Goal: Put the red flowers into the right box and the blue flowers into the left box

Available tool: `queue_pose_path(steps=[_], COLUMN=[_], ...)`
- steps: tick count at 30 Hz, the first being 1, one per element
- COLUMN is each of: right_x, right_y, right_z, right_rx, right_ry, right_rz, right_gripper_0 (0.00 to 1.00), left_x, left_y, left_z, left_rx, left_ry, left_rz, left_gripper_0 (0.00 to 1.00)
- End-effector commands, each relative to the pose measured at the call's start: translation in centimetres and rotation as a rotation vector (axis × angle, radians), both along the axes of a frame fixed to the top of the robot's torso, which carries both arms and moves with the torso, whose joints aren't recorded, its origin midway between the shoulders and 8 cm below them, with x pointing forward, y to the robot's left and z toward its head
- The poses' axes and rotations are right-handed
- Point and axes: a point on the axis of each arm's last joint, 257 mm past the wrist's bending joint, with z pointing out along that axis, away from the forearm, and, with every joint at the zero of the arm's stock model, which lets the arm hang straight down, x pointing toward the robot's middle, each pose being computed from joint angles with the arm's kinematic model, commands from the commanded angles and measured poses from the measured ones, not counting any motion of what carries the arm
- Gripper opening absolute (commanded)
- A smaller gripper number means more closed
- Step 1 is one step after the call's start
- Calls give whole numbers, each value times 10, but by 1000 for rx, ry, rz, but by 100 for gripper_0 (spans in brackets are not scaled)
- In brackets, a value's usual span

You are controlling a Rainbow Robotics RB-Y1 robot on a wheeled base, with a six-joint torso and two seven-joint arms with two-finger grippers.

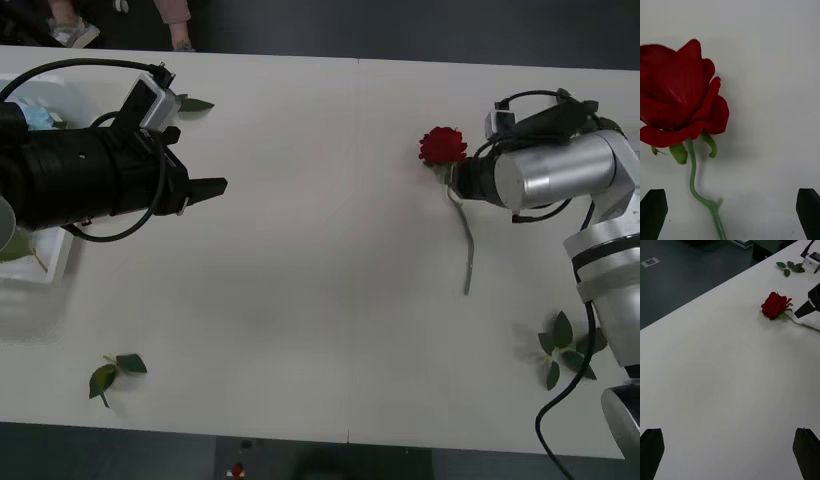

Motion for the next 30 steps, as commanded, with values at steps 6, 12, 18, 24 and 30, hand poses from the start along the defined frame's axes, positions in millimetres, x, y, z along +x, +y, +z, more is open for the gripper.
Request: queue_pose_path(steps=[6,12,18,24,30], right_x=[19,27,30,30,29], right_y=[28,29,27,28,26], right_z=[4,1,-4,-4,-9], right_rx=[10,-3,-3,-5,-6], right_ry=[-60,-77,-88,-88,-79], right_rz=[-4,-5,-2,0,-4], right_gripper_0=[100,100,77,34,28], left_x=[-1,-1,-1,-1,-1], left_y=[-7,-7,-7,-7,-7], left_z=[11,11,11,11,11], left_rx=[3,3,3,3,3], left_ry=[-32,-32,-32,-32,-32], left_rz=[-24,-24,-24,-24,-24], left_gripper_0=[100,100,100,100,100])
